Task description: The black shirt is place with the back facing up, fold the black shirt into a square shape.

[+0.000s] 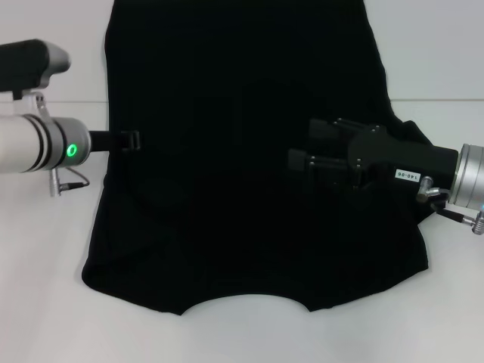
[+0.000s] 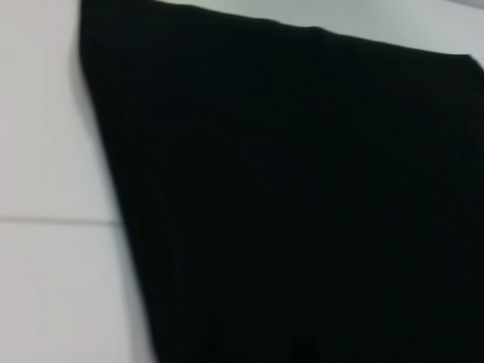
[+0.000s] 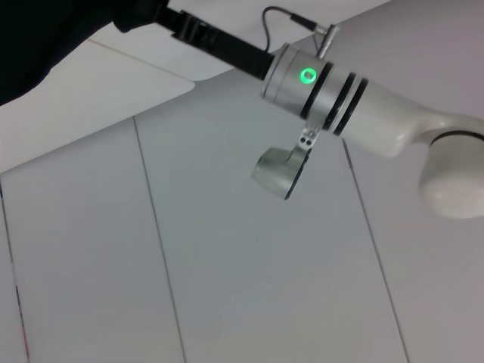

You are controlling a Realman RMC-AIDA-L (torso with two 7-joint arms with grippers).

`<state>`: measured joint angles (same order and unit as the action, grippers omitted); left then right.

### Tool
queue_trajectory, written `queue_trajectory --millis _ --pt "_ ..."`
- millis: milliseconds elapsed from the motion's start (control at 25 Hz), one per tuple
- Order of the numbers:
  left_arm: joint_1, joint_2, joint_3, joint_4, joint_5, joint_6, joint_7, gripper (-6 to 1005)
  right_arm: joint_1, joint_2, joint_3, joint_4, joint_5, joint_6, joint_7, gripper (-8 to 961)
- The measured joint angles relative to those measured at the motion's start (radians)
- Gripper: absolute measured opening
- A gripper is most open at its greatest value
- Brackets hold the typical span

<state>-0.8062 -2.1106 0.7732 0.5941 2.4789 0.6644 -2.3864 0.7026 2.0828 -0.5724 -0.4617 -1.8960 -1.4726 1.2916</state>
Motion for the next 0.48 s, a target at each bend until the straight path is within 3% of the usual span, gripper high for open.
queue_trajectory --millis 160,480 --pt "-0.028 -0.008 0.0 -0.003 -0.001 0.001 -0.002 36 -0.002 0.001 0.0 0.0 0.0 0.0 -0.003 878" --pt "-0.063 -0.049 0.004 -0.004 -0.002 0.001 0.004 74 -0.004 0.0 0.001 0.0 0.0 -0.002 -0.008 877"
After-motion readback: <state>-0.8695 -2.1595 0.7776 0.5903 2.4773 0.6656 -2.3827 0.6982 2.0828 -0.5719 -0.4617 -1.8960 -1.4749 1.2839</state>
